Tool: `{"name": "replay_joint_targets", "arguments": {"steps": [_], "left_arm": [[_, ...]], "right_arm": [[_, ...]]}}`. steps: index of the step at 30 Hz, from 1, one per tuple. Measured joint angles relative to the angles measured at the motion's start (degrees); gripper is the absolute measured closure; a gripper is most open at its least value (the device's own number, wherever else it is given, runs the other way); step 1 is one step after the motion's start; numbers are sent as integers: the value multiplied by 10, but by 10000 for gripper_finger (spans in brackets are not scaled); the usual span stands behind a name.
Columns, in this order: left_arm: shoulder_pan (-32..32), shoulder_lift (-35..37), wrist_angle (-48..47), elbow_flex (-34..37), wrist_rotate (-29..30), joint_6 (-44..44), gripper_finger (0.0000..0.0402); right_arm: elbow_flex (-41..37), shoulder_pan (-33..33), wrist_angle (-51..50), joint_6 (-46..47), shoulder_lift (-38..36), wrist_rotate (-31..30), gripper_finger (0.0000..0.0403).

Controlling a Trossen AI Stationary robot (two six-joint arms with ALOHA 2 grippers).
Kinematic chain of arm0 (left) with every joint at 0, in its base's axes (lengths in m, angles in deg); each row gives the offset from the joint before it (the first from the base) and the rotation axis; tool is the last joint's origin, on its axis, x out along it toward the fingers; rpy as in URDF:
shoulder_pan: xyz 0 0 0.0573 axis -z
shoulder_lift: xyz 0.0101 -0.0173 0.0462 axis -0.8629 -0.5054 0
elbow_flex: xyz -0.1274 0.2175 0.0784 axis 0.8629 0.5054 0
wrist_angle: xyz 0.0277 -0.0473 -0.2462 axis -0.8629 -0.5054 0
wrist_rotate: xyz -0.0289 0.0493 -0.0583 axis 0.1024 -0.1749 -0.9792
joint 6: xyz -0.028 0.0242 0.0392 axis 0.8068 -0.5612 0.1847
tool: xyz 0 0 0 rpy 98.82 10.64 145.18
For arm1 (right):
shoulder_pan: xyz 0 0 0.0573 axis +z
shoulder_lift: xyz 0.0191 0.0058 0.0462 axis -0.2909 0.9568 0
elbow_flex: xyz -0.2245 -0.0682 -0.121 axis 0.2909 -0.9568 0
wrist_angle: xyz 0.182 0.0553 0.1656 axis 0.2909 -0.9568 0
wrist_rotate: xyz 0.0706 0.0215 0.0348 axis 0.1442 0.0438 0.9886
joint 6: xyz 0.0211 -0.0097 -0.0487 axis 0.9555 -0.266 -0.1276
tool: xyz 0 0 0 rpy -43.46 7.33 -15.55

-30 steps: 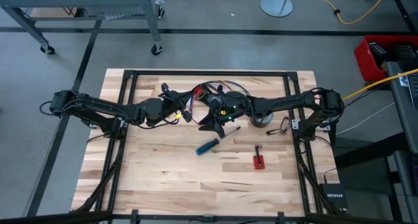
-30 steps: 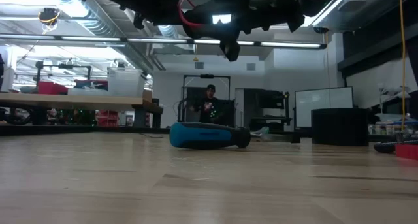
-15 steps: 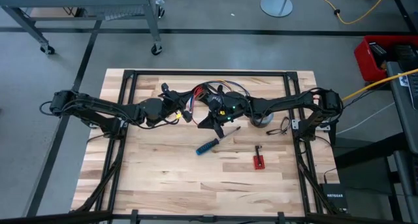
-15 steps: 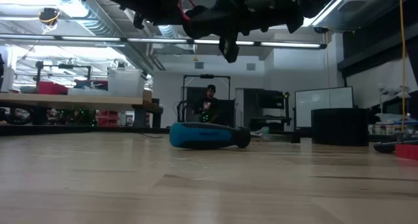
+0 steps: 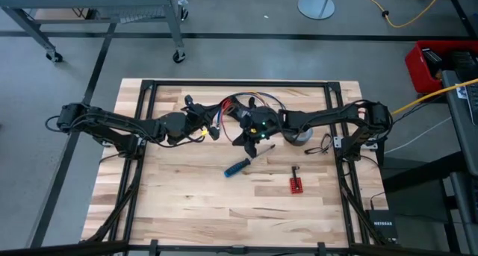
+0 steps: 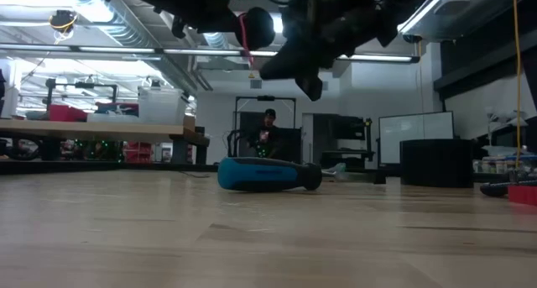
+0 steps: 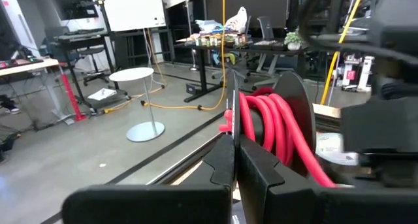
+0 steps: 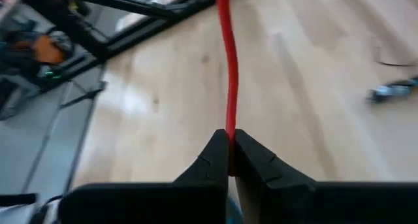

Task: Coil cords
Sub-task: Coil the red wire onto the spool

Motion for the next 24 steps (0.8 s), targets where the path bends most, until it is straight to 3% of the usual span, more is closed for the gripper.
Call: {"name": "replay_joint_targets", "arguments": {"steps": [10, 18, 24], "left_arm": [[7, 0, 6, 0, -45, 50, 401], [33, -1, 10, 0, -50, 44, 401], [41, -1, -13, 1, -49, 42, 401]], "right_arm": [[0, -41, -11, -17, 0, -76, 392], [0, -100, -70, -34, 0, -74, 396], [1, -123, -116, -40, 0, -22, 396]]}}
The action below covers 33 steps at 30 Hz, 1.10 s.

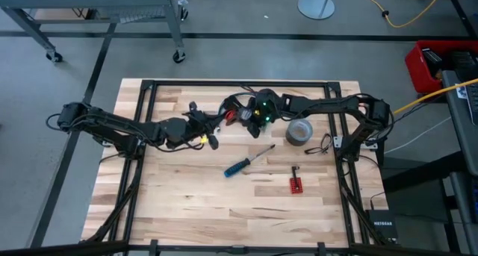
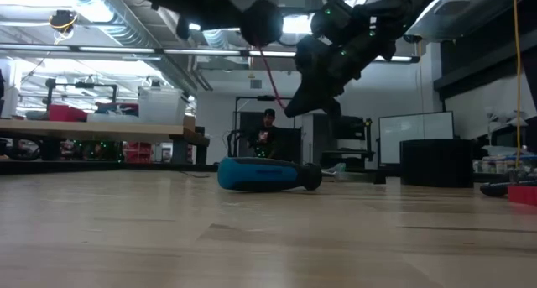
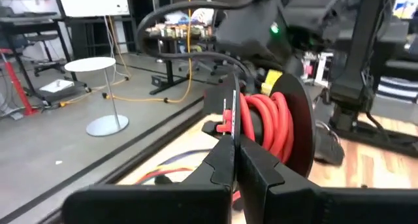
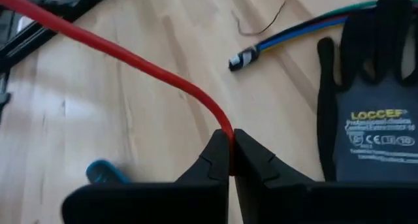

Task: Coil cords
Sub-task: Coil the red wire onto the spool

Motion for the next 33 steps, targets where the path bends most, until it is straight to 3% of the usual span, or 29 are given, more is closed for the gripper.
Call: {"name": "replay_joint_targets", "arguments": {"steps": [6, 16, 27, 33], "left_arm": [[0, 1, -74, 0, -1, 51, 401], [0, 2, -206, -1, -1, 100, 401], [2, 1, -218, -1, -6, 115, 401], [2, 1, -263, -1, -6, 151, 401]], "right_arm": [[-1, -3, -8, -20, 0, 73, 396], [-1, -4, -2, -20, -1, 84, 396], [-1, -32, 0, -17, -1, 52, 396], [-1, -49, 23, 0, -1, 104, 396]]}}
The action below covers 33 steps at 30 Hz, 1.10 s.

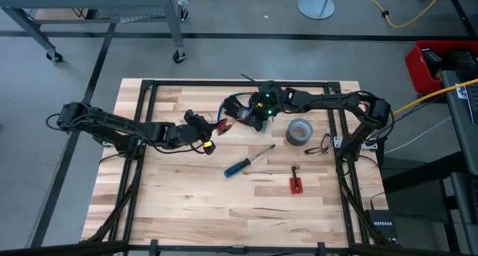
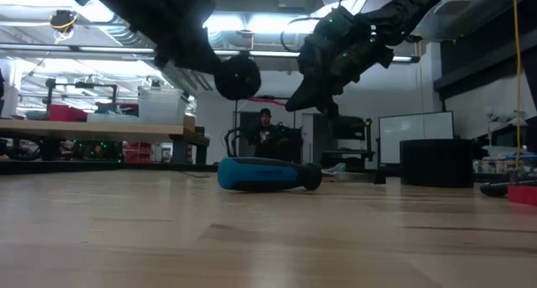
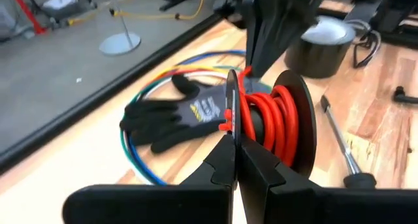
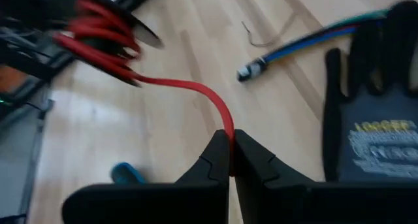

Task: Coil cords
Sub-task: Coil the red wire onto the spool

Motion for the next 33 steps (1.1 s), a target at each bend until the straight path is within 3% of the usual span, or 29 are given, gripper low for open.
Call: {"name": "replay_joint_targets", "arguments": {"steps": [12, 22, 33], "left_arm": [[0, 0, -9, 0, -14, 16, 401], [-18, 0, -8, -1, -13, 19, 401], [-21, 0, 57, 0, -13, 9, 401]], "right_arm": [[44, 0, 91, 63, 0, 57, 396], [93, 61, 84, 62, -1, 71, 396], [95, 129, 84, 59, -1, -12, 396]]}}
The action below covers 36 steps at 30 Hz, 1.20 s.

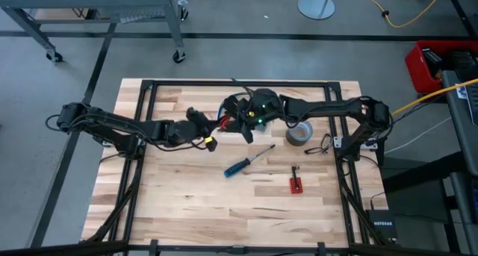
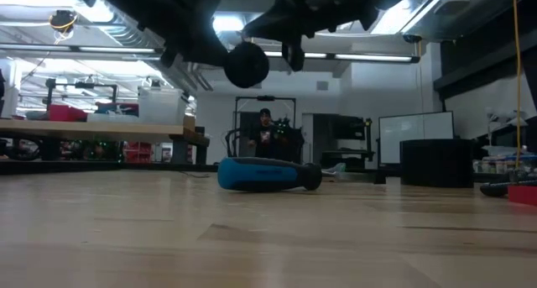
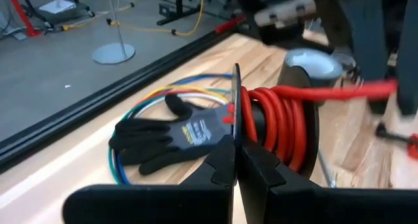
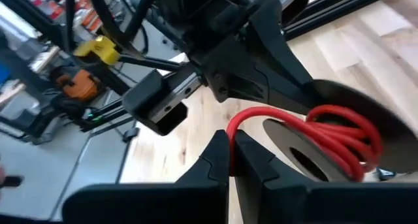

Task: Coil cords
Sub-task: Coil the red wire onto the spool

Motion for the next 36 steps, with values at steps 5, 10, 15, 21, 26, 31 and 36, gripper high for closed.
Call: {"name": "replay_joint_targets", "arguments": {"steps": [5, 10, 15, 21, 26, 31, 36], "left_arm": [[0, 0, 36, 0, 2, -2, 402], [0, 0, 61, 0, 4, 13, 401], [0, 0, 73, 0, 7, 53, 402], [0, 0, 73, 0, 15, 109, 402], [0, -2, 73, 0, 20, 163, 402], [0, -6, 75, 0, 36, 210, 402], [0, -11, 74, 0, 46, 250, 401]], "right_arm": [[0, 22, 0, 0, 0, -74, 396], [0, 39, 0, 0, 0, -153, 396], [0, 50, -1, 0, 0, -204, 392], [0, 60, 0, -5, 0, -245, 395], [0, 69, 0, -5, 0, -277, 393], [0, 78, -1, -18, 0, -299, 395], [1, 93, -22, -21, 0, -357, 395]]}}
